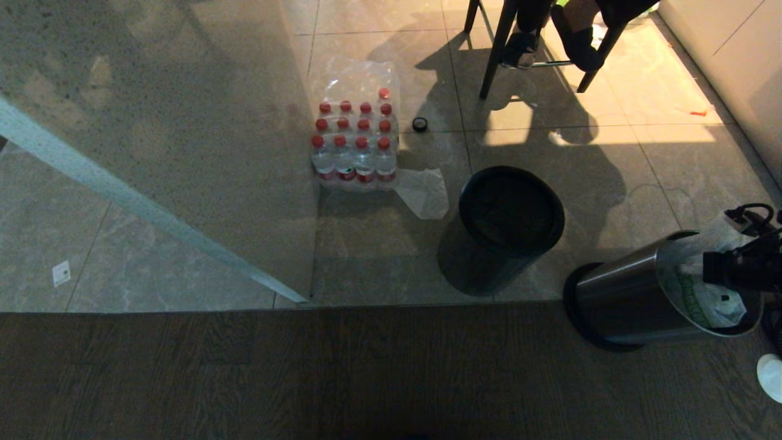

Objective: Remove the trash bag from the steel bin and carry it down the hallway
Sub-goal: Pick up the trash bag

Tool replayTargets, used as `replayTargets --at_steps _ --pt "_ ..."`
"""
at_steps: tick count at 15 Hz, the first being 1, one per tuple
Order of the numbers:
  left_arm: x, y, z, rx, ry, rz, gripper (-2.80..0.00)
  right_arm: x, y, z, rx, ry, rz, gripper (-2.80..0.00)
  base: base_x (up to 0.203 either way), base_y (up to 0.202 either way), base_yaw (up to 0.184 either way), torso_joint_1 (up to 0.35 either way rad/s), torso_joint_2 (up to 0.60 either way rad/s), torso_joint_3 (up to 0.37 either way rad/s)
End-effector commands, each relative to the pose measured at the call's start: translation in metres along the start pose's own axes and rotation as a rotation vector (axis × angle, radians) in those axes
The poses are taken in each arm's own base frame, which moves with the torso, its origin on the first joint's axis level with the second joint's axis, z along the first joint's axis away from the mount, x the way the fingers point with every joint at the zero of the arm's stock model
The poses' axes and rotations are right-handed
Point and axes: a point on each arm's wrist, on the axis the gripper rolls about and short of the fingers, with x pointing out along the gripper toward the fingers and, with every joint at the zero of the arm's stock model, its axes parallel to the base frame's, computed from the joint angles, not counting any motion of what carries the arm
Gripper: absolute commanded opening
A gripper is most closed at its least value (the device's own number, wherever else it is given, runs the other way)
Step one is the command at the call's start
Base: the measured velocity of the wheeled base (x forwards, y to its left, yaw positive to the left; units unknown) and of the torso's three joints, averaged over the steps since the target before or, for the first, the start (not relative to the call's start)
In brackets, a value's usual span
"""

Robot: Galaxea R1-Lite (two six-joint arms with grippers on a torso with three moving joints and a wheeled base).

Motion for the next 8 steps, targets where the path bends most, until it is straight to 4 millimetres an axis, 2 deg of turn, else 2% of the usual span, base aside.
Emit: replayTargets --at_steps 1,4,8 --pt "0.0 0.0 0.0 0.0 -0.001 0.0 -2.8 -0.058 0.033 0.017 -0.051 -0.077 -0.021 -2.8 0.0 0.0 0.0 0.0 0.0 0.0" --pt "0.0 0.0 0.0 0.0 -0.001 0.0 -2.8 -0.105 0.06 0.015 -0.08 -0.131 -0.049 -2.8 0.0 0.0 0.0 0.0 0.0 0.0" --pt "0.0 0.0 0.0 0.0 -0.001 0.0 -2.8 -0.164 0.098 0.03 -0.178 -0.276 -0.096 -2.8 0.0 0.0 0.0 0.0 0.0 0.0"
